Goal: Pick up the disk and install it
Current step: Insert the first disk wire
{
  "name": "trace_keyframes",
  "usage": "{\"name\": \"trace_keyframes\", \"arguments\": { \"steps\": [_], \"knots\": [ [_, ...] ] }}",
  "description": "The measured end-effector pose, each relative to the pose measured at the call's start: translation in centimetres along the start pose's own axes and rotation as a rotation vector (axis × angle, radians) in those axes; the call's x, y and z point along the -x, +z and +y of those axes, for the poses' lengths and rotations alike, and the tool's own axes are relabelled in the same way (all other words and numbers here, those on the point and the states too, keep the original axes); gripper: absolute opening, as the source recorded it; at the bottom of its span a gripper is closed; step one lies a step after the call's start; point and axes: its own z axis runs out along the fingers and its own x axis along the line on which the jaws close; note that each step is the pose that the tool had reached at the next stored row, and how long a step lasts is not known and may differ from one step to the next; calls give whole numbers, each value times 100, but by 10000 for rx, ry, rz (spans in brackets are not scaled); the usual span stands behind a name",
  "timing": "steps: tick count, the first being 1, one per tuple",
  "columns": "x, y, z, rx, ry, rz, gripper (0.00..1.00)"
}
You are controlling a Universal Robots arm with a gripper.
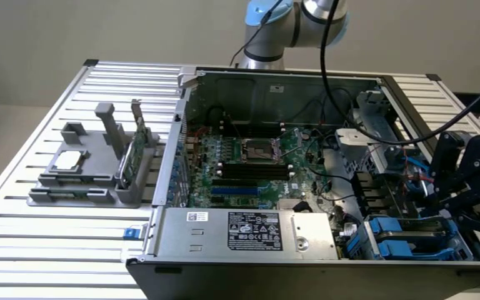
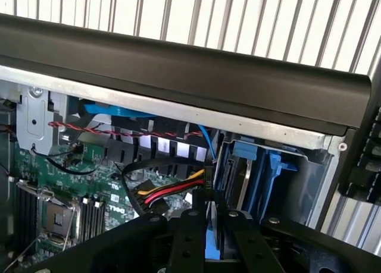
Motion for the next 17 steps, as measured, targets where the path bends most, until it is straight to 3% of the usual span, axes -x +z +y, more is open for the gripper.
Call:
{"name": "trace_keyframes", "arguments": {
  "steps": [2,5,7,14,16,17],
  "knots": [
    [0,2,-3,-33,61,-120,17],
    [-1,3,-7,-60,170,-230,17],
    [-1,3,-9,-77,217,-349,17],
    [-12,6,-24,-169,318,-945,17],
    [-19,9,-31,-191,340,-1087,17],
    [-25,10,-35,-197,348,-1127,17]
  ]
}}
